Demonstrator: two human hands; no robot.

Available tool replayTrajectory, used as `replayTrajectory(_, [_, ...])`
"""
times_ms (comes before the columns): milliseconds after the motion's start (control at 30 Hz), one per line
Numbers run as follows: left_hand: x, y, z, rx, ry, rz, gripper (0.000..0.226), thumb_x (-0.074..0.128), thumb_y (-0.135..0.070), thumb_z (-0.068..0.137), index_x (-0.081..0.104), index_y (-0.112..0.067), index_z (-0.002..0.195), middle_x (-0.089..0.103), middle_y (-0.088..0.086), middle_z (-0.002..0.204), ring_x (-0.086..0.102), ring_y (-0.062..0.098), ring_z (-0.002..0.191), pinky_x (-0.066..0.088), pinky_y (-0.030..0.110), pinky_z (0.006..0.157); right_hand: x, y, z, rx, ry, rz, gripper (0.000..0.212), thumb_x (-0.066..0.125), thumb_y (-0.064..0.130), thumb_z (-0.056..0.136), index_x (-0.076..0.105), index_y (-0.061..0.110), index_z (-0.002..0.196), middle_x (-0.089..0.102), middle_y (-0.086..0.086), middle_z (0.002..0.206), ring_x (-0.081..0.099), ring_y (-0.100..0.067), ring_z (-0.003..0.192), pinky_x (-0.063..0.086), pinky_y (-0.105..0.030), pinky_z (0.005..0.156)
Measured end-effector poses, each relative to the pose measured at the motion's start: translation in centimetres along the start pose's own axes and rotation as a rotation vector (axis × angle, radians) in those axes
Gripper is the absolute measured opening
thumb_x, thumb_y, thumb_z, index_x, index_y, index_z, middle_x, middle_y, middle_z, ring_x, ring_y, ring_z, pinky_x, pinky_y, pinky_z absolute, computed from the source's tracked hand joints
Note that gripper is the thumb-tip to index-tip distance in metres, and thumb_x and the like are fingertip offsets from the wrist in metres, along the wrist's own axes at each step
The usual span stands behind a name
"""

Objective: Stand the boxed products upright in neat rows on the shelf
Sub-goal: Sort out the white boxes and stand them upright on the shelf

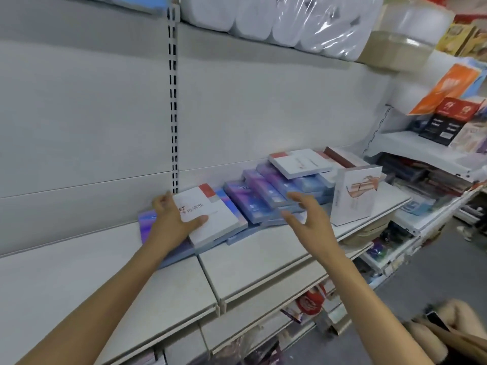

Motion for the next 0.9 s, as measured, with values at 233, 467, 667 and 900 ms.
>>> replayTrajectory(233, [0.0,1.2,1.2,-0.127,-0.079,-0.057,0.084,0.083,-0.056,0.053,0.044,-0.015,0.115,0.054,0.010,0.128,0.050,0.031,0.124,0.049,0.054,0.099,-3.2,-5.0,10.1,-0.062,-0.077,-0.227,0.046,0.062,0.002,0.091,0.054,0.009,0.136,0.054,-0.011,0.142,0.045,-0.029,0.134,0.033,-0.031,0.109])
replayTrajectory(467, [1.6,0.8,0.9,-0.139,-0.066,0.034,0.105,0.064,-0.084,0.045,0.058,-0.026,0.132,0.064,-0.002,0.131,0.053,0.026,0.127,0.045,0.050,0.105,-4.2,-8.7,20.3,0.060,0.284,-0.393,0.064,0.070,0.028,0.092,0.045,0.009,0.147,0.049,-0.017,0.148,0.048,-0.034,0.133,0.037,-0.039,0.107])
replayTrajectory(667, [3.1,-1.9,-1.1,-0.175,-0.093,-0.054,0.086,0.077,-0.070,0.047,0.064,-0.031,0.122,0.072,-0.011,0.120,0.066,0.016,0.112,0.053,0.046,0.100,-2.8,-10.1,25.1,0.118,0.592,-0.346,0.089,0.081,0.046,0.079,0.039,0.016,0.150,0.042,-0.011,0.153,0.045,-0.032,0.135,0.039,-0.038,0.101])
replayTrajectory(900, [3.7,-2.6,-2.7,-0.245,-0.301,-0.350,0.076,0.084,-0.042,0.058,0.054,-0.021,0.125,0.070,-0.001,0.119,0.067,0.024,0.109,0.053,0.048,0.099,-0.2,-8.2,23.7,-0.107,0.648,-0.614,0.100,0.059,0.085,0.062,0.053,0.019,0.138,0.048,-0.014,0.129,0.045,-0.034,0.122,0.041,-0.045,0.105])
Point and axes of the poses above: each hand's wrist, its own z-axis towards the middle knuckle, its own x-axis out of the palm, y = z × x, the point moved 6 cm from there along z, towards the middle knuckle
